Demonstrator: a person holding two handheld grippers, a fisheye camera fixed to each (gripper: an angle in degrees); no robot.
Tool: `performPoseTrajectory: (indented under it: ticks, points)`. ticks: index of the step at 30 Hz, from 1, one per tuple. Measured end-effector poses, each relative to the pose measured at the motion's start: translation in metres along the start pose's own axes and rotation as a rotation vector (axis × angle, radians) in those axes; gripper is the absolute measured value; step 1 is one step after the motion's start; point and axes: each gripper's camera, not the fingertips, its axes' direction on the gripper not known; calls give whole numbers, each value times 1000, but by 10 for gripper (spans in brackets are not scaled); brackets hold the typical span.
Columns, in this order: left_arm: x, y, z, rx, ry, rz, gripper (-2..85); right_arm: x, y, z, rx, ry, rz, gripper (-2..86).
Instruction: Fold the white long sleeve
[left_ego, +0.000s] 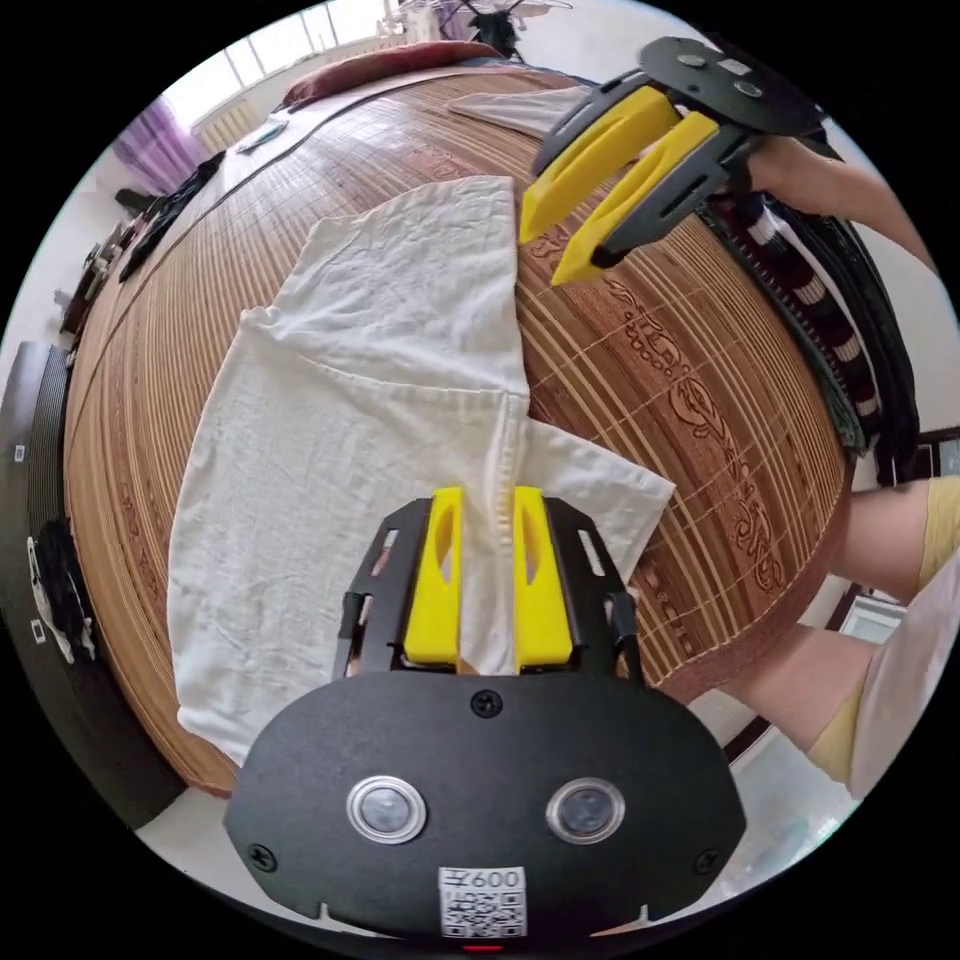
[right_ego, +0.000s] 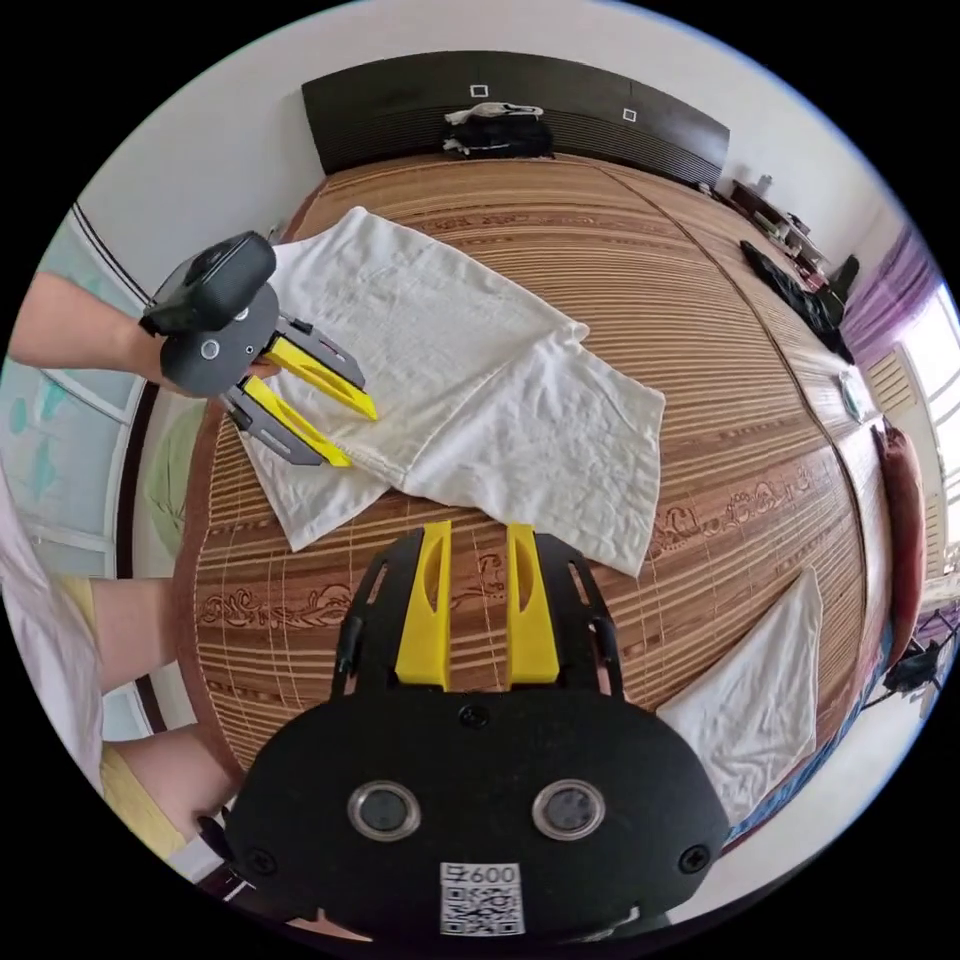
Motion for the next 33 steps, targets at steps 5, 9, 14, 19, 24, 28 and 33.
performPoseTrajectory:
  ticks: [5,9,14,19,24,28,33]
  points:
    - [-44,15,-14,82,153,-142,24,-29,-7,7,13,106,-138,77]
    - [-71,35,-47,188,175,-225,20,-25,-1,12,-31,218,-140,70]
    - [-87,58,-77,297,145,-259,18,9,-4,5,-42,257,158,2]
    - [-113,94,-106,456,124,-427,18,40,12,-42,229,-271,592,-8]
    - [-134,123,-128,598,150,-541,20,60,37,-52,605,-559,967,-8]
    - [-146,136,-139,646,147,-548,18,72,28,-58,704,-654,985,-8]
    - [-162,149,-146,659,136,-556,17,109,25,-62,670,-782,933,-4]
